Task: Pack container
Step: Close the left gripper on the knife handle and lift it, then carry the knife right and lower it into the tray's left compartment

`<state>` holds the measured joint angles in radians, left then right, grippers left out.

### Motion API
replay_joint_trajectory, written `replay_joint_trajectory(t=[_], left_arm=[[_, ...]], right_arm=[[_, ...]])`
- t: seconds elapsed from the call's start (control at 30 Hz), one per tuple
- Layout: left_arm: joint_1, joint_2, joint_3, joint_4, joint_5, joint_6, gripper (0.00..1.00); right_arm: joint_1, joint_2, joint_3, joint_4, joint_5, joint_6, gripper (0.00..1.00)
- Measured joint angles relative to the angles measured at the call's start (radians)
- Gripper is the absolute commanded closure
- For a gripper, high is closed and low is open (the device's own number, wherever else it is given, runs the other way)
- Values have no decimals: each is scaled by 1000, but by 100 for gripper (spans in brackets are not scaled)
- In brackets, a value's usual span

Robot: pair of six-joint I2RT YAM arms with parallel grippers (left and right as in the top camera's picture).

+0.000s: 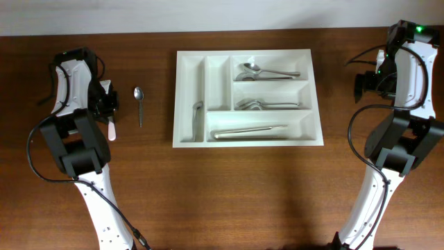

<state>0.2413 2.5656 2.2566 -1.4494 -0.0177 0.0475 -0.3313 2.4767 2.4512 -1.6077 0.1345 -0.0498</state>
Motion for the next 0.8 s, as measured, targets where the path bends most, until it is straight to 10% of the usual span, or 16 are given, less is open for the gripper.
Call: replay_joint_trajectory(t=[0.8], left_arm=[[-135,12,455,-187,139,0,92]], right_arm=[[0,0,0,0,0,1,1]])
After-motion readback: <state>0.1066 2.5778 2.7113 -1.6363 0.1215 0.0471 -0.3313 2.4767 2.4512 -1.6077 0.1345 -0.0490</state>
